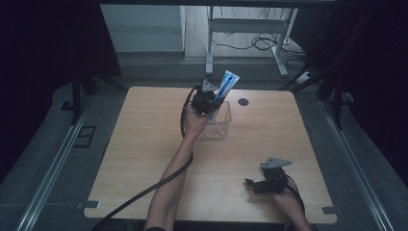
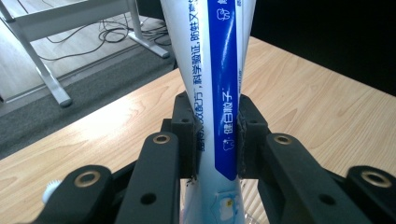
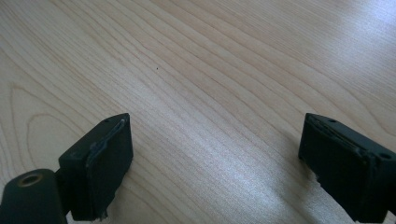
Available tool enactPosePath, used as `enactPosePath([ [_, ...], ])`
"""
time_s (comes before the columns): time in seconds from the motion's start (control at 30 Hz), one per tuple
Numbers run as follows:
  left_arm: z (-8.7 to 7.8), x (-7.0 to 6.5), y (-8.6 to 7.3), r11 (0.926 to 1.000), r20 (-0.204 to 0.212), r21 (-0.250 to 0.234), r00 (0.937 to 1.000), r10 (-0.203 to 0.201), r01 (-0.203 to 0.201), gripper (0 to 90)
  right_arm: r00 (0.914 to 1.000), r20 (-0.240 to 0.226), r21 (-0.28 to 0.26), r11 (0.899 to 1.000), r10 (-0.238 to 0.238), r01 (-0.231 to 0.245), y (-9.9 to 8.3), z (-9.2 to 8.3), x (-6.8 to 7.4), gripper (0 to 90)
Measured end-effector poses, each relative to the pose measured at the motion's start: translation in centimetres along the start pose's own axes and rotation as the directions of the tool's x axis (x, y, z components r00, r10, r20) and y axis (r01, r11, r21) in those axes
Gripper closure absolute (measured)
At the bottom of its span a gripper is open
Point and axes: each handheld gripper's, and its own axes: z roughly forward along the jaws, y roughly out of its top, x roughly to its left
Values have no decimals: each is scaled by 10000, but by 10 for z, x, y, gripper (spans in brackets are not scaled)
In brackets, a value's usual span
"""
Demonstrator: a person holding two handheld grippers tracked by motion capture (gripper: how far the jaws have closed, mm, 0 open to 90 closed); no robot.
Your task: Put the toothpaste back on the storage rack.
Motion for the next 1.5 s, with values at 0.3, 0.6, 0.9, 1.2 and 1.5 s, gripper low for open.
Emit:
enactPosePath([
  [0.3,3,0,-9,9999,-121,151,9999,22,-20,739,10000,1,5,10000,-6,6,0,0,0,104],
  [0.6,8,-4,-16,9989,-151,405,9996,251,-245,737,10000,-8,8,10000,8,-8,0,0,0,104],
  [0.9,15,-10,-22,9958,-211,754,9983,545,-528,734,10000,-11,17,10000,-20,20,0,0,0,104],
  [1.2,20,-14,-26,9929,-291,921,9965,787,-757,731,10000,-11,18,10000,-20,20,0,0,0,104],
  [1.5,21,-16,-26,9901,-270,1073,9952,943,-909,727,10000,-11,17,10000,-18,18,0,0,0,104],
])
